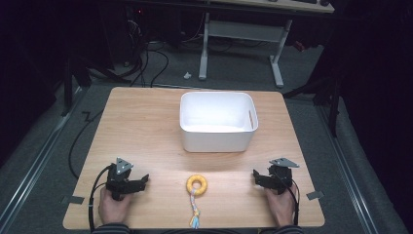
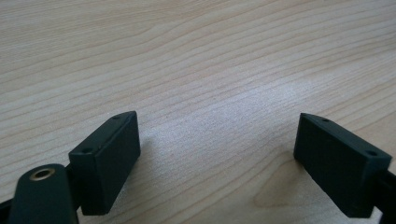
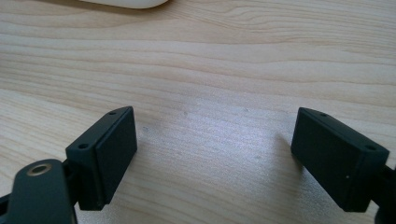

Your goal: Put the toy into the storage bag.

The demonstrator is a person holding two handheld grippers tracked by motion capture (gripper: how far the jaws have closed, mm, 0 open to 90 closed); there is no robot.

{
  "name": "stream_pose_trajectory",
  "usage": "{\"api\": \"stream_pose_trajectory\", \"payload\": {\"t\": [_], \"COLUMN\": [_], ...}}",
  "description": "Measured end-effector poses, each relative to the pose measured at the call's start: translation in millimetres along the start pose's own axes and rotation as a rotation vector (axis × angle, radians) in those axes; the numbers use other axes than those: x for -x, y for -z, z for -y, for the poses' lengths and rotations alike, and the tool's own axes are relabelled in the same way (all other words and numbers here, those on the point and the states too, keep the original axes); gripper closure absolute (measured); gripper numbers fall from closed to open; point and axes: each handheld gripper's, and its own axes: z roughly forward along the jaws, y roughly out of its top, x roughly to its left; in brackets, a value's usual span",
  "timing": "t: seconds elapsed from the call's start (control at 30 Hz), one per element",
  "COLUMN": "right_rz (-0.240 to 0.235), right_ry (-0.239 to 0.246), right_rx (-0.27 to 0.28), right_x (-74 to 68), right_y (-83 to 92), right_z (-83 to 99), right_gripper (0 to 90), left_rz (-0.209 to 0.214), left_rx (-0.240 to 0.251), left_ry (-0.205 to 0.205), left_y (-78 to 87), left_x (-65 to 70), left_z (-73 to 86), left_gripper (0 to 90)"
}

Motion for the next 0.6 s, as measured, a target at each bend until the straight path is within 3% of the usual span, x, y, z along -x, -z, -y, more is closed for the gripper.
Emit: {"api": "stream_pose_trajectory", "payload": {"t": [0.6], "right_rz": [-0.021], "right_ry": [0.020], "right_rx": [-0.003], "right_x": [1.4], "right_y": [-0.3], "right_z": [-1.0], "right_gripper": [15.3], "left_rz": [0.002], "left_rx": [0.000], "left_ry": [-0.002], "left_y": [0.0], "left_x": [-0.3], "left_z": [0.0], "left_gripper": [14.9]}}
